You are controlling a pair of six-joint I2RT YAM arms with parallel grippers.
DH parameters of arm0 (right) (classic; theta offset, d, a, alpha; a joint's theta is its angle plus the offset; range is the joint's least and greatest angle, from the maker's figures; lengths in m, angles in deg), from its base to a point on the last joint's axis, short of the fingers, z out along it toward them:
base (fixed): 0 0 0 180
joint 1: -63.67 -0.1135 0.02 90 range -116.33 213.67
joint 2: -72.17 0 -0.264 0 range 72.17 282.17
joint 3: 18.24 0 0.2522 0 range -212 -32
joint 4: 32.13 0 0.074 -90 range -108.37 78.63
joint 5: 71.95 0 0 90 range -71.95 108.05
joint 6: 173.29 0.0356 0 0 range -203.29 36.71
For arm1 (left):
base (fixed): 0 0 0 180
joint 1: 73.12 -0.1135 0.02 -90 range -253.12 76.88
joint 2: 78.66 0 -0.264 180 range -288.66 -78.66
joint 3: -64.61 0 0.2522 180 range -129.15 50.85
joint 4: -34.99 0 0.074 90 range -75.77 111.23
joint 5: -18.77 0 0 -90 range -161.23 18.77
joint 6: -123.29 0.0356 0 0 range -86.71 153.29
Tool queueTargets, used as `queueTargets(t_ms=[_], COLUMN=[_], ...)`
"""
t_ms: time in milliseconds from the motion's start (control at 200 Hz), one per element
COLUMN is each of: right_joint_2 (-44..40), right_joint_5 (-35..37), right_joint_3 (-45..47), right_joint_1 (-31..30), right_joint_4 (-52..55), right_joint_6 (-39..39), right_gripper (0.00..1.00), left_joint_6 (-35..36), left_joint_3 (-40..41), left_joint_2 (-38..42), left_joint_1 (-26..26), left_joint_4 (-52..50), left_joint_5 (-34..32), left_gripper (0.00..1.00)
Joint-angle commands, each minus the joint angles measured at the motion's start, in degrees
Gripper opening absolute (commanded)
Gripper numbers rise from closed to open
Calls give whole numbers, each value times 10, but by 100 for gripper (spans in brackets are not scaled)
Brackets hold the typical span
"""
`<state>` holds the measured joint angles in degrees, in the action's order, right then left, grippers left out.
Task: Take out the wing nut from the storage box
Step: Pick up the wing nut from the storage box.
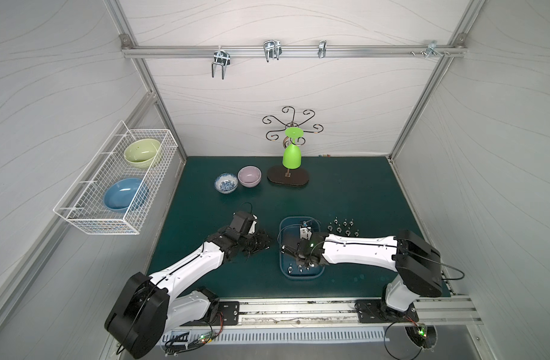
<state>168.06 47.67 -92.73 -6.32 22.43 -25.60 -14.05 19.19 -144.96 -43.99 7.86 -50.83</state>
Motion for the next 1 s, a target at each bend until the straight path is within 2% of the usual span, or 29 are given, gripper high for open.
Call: queueTargets(t_ms=[0,370,715,995], right_joint_2=[-2,12,43,57], right_joint_5=[11,-30,-35,-44], right_joint_3=[13,33,34,37], right_joint_1=[18,44,56,62], right_joint_4=[13,-63,-67,-94], right_joint_6=[7,-28,-24,-30], right_gripper=[35,34,34,24], left_joint_6=[3,8,7,6], left_joint_3=[-8,-29,-25,-26], left_joint_2=[-10,-36,-44,-50], left_joint_1=[-2,-2,-2,-2], left_joint_4=[39,40,43,47], left_joint_5=[17,22,16,15], left_gripper=[54,54,54,53])
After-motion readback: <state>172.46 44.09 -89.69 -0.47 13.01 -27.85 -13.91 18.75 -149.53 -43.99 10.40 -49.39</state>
